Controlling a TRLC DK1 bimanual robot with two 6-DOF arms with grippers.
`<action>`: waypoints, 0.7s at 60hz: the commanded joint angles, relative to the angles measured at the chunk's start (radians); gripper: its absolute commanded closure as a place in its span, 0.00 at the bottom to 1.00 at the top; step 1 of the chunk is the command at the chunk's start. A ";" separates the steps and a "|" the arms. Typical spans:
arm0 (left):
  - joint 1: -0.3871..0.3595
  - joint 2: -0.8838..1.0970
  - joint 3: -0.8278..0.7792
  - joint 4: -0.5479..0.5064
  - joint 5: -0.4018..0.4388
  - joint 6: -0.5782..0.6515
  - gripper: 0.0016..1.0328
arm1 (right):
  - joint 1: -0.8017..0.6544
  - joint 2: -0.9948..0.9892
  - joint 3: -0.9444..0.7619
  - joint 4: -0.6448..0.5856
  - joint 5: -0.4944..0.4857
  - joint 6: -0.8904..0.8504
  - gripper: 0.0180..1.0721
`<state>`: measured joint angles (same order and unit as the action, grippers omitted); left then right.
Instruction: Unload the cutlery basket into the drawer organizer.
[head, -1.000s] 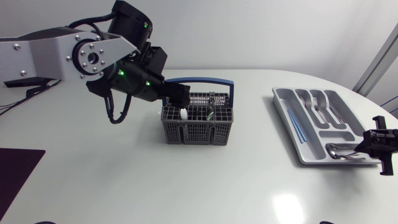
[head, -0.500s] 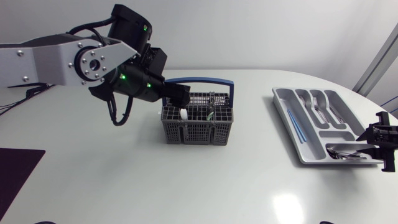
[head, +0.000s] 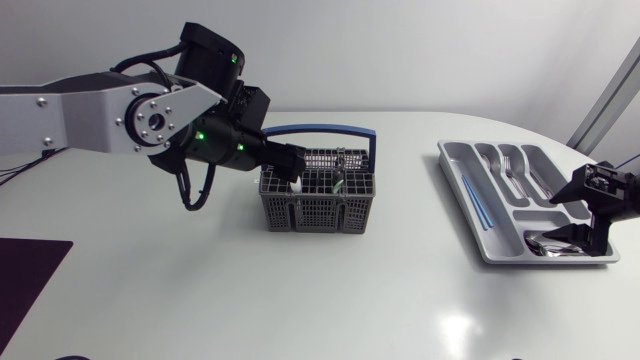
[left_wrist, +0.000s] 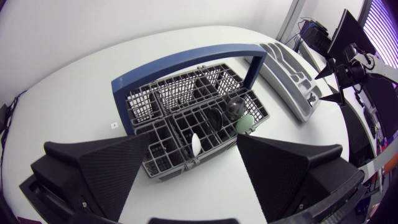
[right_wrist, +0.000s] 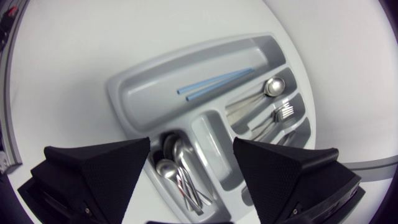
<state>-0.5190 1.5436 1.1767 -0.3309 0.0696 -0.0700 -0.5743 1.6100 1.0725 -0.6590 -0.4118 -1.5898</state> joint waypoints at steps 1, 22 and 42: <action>-0.001 -0.016 -0.020 0.007 -0.001 0.036 0.05 | 0.054 -0.055 0.014 -0.065 -0.022 0.129 0.05; 0.016 0.012 0.032 -0.120 0.048 0.121 0.06 | 0.310 -0.242 -0.034 -0.168 -0.085 0.424 0.05; 0.047 0.079 0.093 -0.157 0.125 0.161 0.11 | 0.568 -0.341 -0.063 -0.148 -0.084 0.705 0.05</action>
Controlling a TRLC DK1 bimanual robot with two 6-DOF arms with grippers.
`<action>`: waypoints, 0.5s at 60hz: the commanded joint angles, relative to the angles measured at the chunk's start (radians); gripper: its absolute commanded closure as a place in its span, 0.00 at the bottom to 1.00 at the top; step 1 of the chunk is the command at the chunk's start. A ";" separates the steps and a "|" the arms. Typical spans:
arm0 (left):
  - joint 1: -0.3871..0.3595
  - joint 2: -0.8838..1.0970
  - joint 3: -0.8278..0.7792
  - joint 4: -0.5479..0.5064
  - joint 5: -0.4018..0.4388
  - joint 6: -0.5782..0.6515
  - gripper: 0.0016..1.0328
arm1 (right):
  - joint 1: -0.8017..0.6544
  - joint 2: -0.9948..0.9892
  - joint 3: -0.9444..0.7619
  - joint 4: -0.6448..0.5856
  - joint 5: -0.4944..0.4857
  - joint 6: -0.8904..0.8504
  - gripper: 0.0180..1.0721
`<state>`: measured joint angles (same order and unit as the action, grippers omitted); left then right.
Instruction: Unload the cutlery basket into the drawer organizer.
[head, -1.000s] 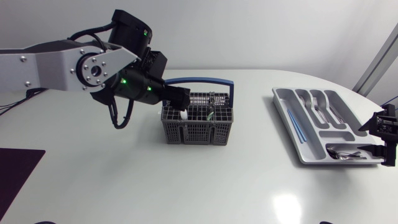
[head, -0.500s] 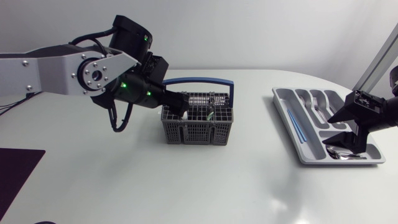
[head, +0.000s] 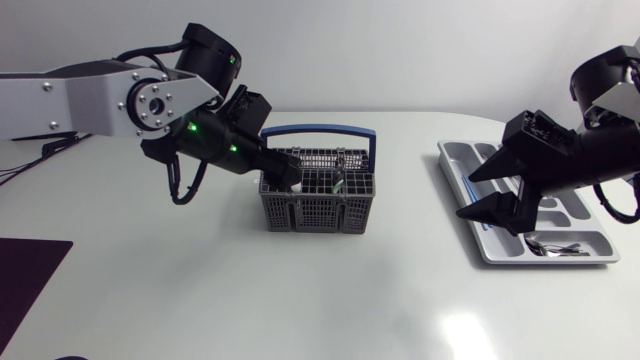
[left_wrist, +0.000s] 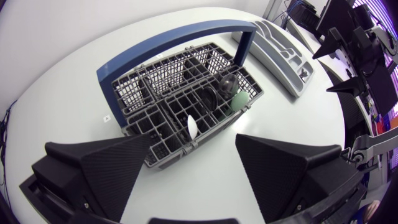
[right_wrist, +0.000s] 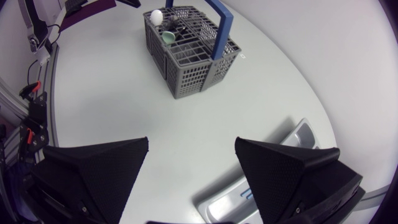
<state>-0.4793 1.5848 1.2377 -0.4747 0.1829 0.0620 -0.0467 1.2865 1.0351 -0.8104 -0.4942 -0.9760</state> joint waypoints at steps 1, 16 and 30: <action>0.007 0.044 0.036 -0.015 0.012 0.033 0.12 | 0.048 -0.018 -0.026 0.008 -0.001 0.106 0.05; 0.024 0.083 0.059 -0.027 0.021 0.052 0.17 | 0.157 -0.018 -0.017 0.053 0.014 0.267 0.05; 0.041 0.104 0.080 -0.033 0.038 0.047 0.26 | 0.254 0.010 -0.015 0.132 0.072 0.396 0.05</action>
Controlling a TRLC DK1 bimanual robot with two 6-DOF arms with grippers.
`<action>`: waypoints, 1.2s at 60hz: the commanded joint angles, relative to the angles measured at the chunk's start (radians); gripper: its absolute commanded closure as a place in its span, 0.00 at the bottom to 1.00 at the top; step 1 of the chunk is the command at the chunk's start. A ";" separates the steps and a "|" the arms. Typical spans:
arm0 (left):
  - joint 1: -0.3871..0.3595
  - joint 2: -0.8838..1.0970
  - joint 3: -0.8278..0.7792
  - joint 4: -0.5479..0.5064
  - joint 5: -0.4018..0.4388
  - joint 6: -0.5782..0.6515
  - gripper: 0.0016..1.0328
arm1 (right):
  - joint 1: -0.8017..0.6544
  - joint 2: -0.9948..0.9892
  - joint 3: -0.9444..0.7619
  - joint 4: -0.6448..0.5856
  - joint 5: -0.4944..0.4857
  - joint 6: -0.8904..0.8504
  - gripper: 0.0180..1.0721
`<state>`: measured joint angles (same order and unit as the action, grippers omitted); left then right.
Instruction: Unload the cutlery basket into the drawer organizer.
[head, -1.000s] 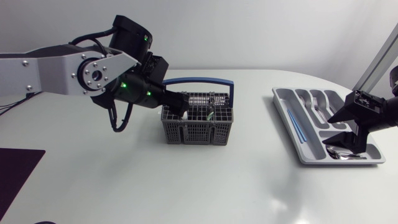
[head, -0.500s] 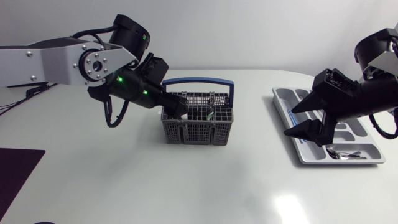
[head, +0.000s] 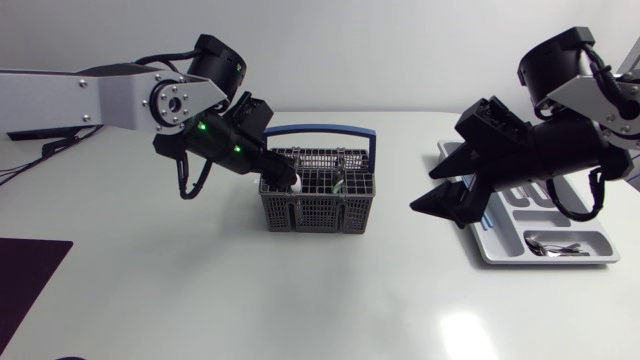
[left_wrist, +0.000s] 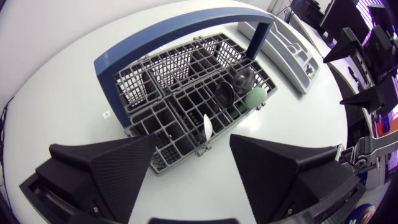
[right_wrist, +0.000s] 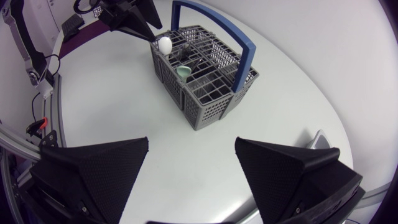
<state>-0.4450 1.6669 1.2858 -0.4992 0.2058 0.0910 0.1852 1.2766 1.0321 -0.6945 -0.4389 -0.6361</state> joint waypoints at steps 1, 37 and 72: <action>0.005 0.022 0.032 -0.010 0.015 0.016 0.26 | 0.026 0.026 -0.010 0.024 0.022 0.064 0.05; -0.046 0.048 0.150 -0.150 0.021 -0.086 0.55 | 0.062 0.041 -0.003 0.023 0.032 0.104 0.05; -0.047 0.137 0.222 -0.200 -0.020 -0.152 0.59 | 0.134 0.041 -0.024 0.044 0.066 0.153 0.05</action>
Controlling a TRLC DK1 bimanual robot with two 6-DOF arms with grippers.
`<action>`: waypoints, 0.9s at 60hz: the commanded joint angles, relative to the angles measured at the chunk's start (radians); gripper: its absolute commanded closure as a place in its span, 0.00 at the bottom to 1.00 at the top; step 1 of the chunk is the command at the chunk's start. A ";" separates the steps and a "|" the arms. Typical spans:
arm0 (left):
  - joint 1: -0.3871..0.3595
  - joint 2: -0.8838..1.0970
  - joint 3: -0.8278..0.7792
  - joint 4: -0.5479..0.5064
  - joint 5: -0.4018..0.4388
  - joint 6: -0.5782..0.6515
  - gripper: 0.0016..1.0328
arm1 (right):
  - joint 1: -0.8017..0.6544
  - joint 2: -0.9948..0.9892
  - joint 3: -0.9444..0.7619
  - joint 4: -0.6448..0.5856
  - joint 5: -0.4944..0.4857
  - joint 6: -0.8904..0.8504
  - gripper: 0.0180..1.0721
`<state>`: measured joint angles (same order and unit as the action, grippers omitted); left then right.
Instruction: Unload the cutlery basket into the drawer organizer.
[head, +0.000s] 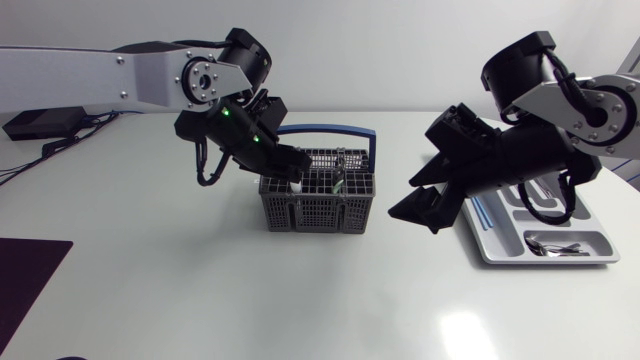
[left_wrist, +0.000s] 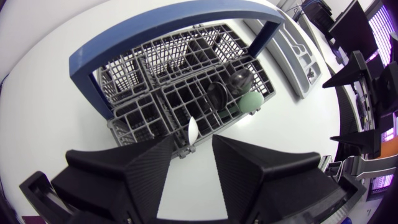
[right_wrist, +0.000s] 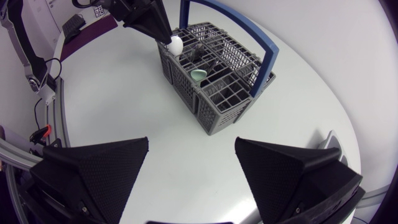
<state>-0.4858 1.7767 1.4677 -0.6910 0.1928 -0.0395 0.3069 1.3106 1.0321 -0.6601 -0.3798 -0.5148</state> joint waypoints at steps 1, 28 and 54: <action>-0.007 0.029 0.042 -0.008 -0.007 -0.022 0.59 | 0.012 0.007 -0.027 0.014 0.007 0.033 0.05; 0.000 0.093 0.065 -0.005 -0.007 -0.028 0.68 | 0.018 -0.001 -0.067 0.043 0.018 0.036 0.05; -0.004 0.095 0.056 -0.004 -0.004 -0.028 0.81 | 0.021 -0.007 -0.087 0.054 0.019 0.036 0.05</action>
<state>-0.4858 1.8488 1.5009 -0.6907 0.1860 -0.0528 0.3202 1.3102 0.9730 -0.6159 -0.3653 -0.5003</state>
